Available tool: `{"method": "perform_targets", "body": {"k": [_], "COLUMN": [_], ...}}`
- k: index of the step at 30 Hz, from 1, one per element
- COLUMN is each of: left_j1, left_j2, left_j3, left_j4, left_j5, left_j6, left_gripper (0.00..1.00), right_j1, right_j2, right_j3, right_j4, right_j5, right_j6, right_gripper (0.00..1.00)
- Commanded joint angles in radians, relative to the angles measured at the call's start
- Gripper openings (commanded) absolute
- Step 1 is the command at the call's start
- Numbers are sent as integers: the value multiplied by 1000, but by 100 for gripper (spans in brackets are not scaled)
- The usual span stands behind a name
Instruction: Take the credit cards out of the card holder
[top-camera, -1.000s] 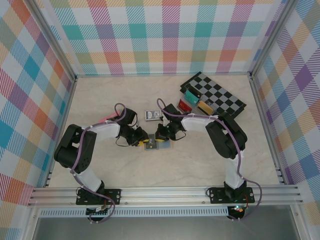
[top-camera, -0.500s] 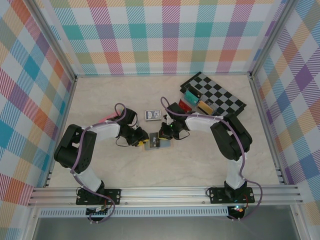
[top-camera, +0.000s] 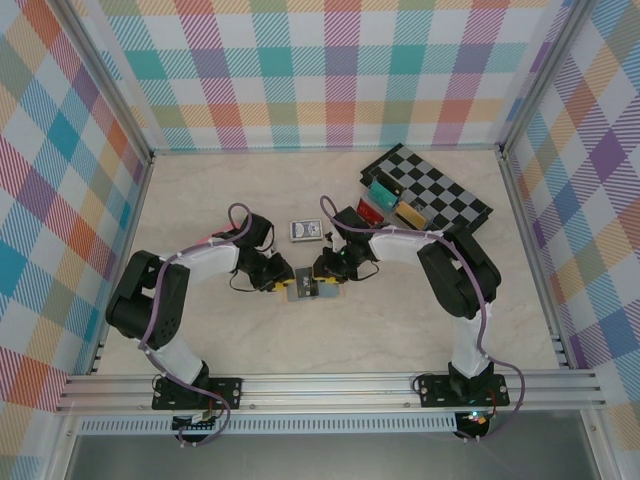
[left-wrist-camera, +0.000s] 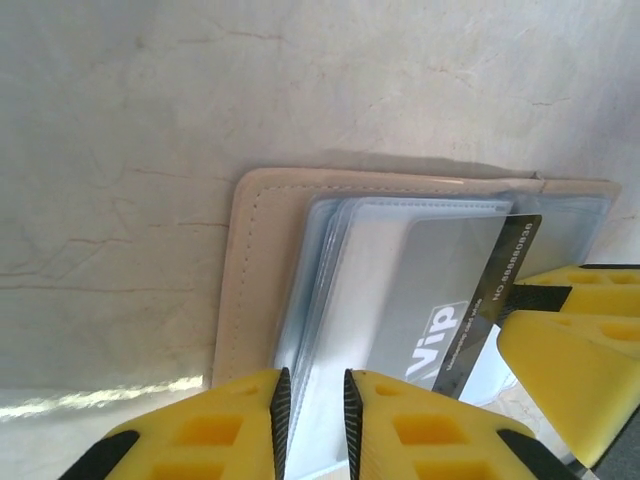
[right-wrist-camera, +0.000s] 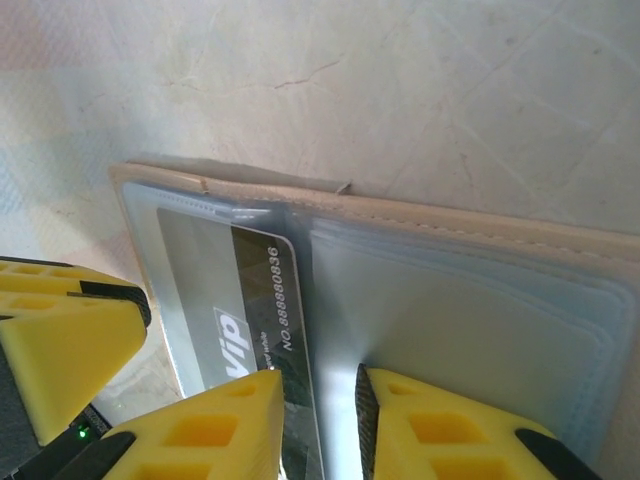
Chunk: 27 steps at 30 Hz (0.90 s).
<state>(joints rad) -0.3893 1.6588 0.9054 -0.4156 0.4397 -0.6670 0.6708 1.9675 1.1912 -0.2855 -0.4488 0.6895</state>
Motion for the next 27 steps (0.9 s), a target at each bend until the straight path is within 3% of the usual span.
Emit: {"method": "perform_targets", "body": {"k": [1, 6, 14, 27], "left_j1": [3, -17, -34, -33], "left_j2": [-63, -43, 45, 90], "left_j3": [37, 19, 49, 19], "left_j4": [-55, 72, 26, 5], "left_j5": [-25, 110, 24, -16], "left_j6": [20, -32, -17, -21], "left_gripper": [22, 17, 13, 12], "right_j1": [-1, 0, 1, 8], "right_j2": [10, -1, 4, 47], "right_j3": [13, 10, 9, 38], "right_j4": [-13, -4, 4, -6], "right_j5": [-33, -37, -58, -107], "right_j6": [-34, -46, -56, -65], "right_gripper": [26, 26, 25, 24]}}
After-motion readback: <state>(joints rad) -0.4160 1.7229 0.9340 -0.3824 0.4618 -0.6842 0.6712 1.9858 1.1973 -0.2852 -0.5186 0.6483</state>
